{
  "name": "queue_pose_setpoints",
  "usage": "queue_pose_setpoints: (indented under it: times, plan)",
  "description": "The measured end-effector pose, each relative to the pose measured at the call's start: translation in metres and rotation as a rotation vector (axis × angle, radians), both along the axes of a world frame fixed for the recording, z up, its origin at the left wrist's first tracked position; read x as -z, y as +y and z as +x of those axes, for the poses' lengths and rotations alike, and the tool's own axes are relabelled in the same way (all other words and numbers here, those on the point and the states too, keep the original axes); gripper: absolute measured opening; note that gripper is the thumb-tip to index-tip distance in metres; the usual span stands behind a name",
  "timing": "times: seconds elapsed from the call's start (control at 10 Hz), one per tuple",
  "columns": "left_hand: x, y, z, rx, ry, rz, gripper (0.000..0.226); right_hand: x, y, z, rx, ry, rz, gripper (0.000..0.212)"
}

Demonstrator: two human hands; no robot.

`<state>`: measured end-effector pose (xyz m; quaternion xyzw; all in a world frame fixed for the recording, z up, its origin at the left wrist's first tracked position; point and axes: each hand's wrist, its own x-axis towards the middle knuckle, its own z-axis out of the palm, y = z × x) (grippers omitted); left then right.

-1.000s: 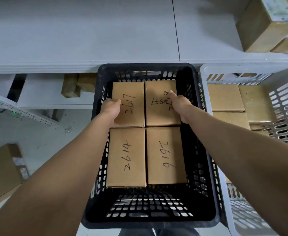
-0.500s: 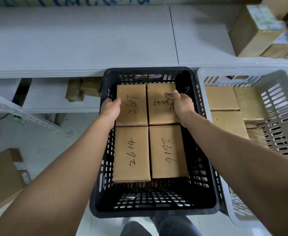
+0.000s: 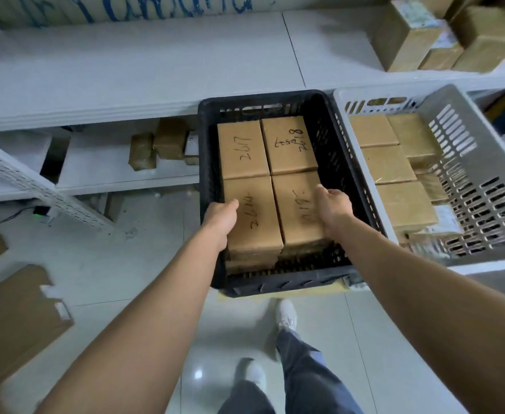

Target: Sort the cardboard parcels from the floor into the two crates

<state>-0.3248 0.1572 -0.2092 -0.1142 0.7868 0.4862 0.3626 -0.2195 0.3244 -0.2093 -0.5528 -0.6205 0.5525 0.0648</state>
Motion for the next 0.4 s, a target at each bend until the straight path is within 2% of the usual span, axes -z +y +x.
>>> queue_pose_setpoints:
  times: [0.1,0.2,0.4]
  plan:
    - [0.005,-0.013,0.017,0.005,-0.056,0.011,0.053,0.005,-0.016,0.021,0.033,-0.013,-0.022,0.05]
    - [-0.003,-0.02,0.03,-0.012,-0.024,0.022,0.052,-0.004,-0.03,0.037,0.05,0.038,-0.03,0.052]
    - [-0.034,-0.014,0.056,0.024,0.225,0.073,0.047,-0.038,-0.051,0.059,0.062,0.239,0.039,0.05]
